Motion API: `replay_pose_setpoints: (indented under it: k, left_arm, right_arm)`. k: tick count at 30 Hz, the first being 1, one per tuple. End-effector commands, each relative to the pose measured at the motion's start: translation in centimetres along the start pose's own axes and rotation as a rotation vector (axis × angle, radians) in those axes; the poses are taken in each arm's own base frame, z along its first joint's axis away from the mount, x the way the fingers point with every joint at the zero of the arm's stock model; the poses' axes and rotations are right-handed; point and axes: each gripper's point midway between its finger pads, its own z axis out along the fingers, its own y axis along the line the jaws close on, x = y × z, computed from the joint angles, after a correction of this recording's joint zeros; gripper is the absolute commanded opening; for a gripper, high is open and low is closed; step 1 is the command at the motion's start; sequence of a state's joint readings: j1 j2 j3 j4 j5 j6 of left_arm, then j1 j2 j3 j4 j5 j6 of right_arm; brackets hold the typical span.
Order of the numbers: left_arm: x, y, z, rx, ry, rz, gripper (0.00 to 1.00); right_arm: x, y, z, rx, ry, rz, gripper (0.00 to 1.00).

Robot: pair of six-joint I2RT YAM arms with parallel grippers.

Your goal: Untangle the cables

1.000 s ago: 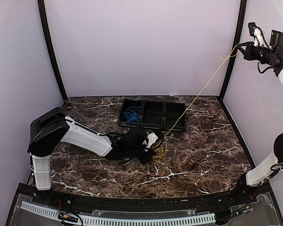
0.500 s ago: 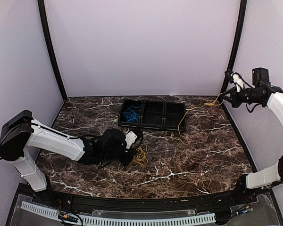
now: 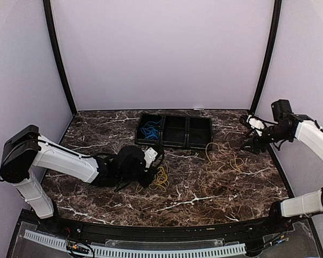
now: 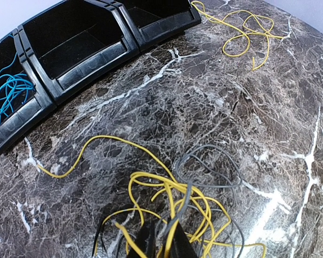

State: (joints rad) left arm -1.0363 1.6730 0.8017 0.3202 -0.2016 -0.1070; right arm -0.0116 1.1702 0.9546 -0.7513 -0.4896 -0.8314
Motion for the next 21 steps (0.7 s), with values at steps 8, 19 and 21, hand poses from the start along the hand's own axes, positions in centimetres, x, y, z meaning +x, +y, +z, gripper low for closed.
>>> replay_pose_setpoints:
  k: [8,19,21]
  left_arm:
    - [-0.4,-0.2,-0.4,0.01,-0.018,-0.028,0.09]
    - [0.0,-0.2,-0.8,0.022,-0.028,-0.065,0.09]
    - [-0.1,-0.3,-0.9,0.025,-0.033,-0.065,0.1]
  right_arm:
    - [-7.2,8.6,7.7,-0.261,-0.01,-0.309,0.62]
    - [-8.3,11.4,14.3,-0.323,0.11,-0.259,0.41]
    - [-8.7,10.3,13.9,-0.248,0.089,-0.246,0.44]
